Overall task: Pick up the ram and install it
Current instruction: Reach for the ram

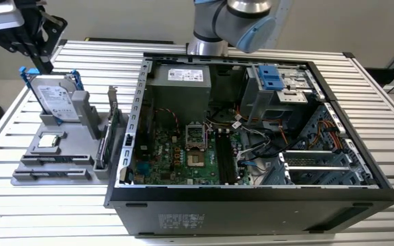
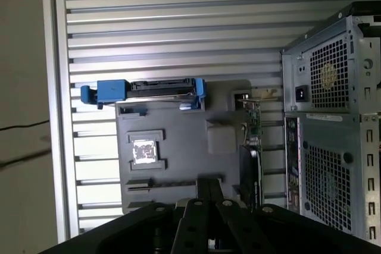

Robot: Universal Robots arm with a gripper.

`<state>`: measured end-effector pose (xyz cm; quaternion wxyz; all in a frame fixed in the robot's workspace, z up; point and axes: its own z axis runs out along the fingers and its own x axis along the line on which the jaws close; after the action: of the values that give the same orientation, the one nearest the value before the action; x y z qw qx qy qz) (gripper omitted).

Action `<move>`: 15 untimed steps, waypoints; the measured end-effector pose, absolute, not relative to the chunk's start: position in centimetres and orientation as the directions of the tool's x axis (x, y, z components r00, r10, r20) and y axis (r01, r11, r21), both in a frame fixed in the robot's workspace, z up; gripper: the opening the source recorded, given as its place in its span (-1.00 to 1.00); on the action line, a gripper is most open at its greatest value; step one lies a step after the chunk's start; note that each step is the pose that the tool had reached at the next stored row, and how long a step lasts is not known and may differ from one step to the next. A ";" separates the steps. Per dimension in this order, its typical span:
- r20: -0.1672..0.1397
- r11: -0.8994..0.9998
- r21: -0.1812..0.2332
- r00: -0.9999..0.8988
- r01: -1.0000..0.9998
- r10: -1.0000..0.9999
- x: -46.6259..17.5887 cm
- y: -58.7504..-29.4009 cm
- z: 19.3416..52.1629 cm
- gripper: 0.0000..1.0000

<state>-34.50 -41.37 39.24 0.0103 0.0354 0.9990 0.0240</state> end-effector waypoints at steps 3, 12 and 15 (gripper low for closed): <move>-0.019 0.996 0.049 -0.997 0.070 0.071 -35.1 -41.4 39.2 -1.00; -0.019 0.996 0.049 -0.997 0.070 0.071 -36.1 -41.4 39.2 -1.00; -0.019 0.996 0.049 -0.997 0.070 0.071 -36.1 -41.5 39.2 -1.00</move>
<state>-36.12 -41.45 39.21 0.0104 0.0354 0.9990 0.0241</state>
